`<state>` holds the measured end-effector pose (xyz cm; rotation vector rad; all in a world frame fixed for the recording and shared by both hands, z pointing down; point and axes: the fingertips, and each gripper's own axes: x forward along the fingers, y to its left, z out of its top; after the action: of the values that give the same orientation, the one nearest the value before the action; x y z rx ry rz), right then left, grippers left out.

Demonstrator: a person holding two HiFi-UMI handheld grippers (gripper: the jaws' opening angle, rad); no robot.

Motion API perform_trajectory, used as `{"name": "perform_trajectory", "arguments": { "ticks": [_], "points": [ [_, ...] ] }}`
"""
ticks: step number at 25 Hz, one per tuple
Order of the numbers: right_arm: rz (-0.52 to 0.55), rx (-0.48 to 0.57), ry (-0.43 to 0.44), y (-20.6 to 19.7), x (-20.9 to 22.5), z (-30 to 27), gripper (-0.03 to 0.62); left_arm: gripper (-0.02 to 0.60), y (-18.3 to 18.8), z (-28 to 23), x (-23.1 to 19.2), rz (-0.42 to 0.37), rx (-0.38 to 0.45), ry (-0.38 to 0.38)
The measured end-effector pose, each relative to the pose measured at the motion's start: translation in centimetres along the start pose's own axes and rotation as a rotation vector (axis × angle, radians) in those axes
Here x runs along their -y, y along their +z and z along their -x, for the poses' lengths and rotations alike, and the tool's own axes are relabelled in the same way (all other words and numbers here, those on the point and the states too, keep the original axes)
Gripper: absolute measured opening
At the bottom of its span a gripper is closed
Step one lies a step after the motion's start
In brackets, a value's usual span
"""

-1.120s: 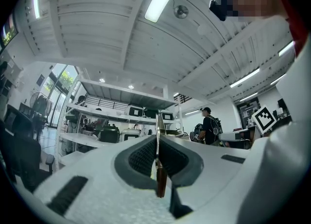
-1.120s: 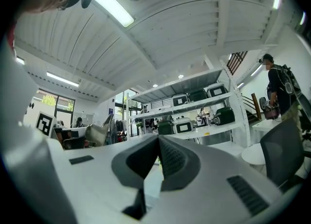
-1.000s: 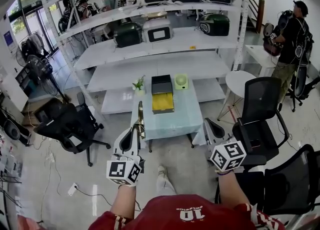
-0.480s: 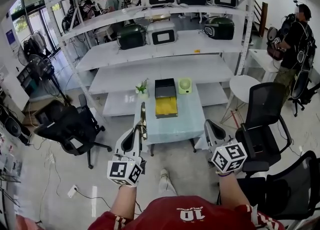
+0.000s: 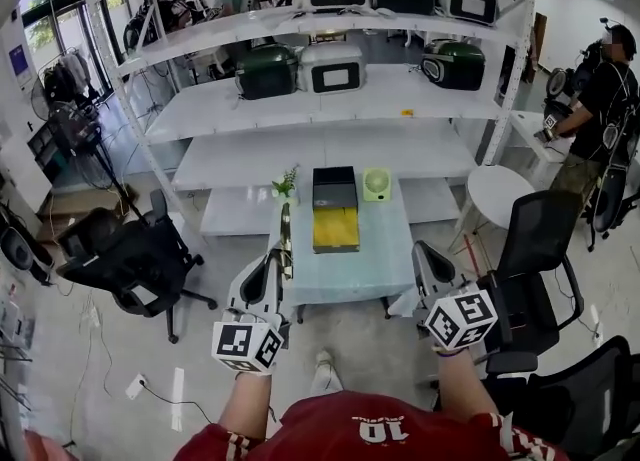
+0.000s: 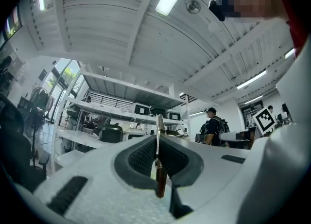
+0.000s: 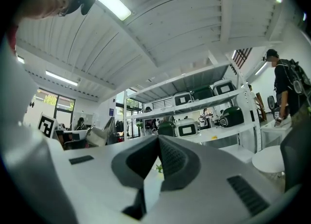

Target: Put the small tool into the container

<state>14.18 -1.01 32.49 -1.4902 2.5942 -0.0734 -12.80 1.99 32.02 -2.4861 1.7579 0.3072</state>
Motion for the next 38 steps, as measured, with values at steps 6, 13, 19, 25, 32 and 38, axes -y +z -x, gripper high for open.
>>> {"name": "perform_trajectory", "arguments": {
  "ticks": [6,13,19,25,32,38],
  "points": [
    [0.005,-0.006,-0.012,-0.1,1.6,-7.2,0.006,0.012,-1.4,-5.4,-5.0,0.026,-0.009,0.016],
    [0.015,-0.020,-0.028,-0.3,2.7,-15.7,0.006,0.012,-2.5,-12.1,-10.7,0.046,-0.031,0.002],
    [0.020,-0.021,-0.028,-1.1,2.6,-21.6,0.006,0.012,-3.3,-16.2,-14.5,0.041,-0.039,-0.026],
    [0.035,-0.048,-0.049,-2.2,2.3,-25.3,0.006,0.012,-4.2,-18.9,-17.8,0.050,-0.049,-0.057],
    [0.041,-0.089,-0.076,-3.8,2.1,-26.7,0.006,0.012,-5.8,-20.1,-20.1,0.093,-0.067,-0.065],
    [0.051,-0.091,-0.066,-4.0,2.3,-27.5,0.006,0.012,-6.6,-21.2,-20.2,0.116,-0.067,-0.073]
  ]
}}
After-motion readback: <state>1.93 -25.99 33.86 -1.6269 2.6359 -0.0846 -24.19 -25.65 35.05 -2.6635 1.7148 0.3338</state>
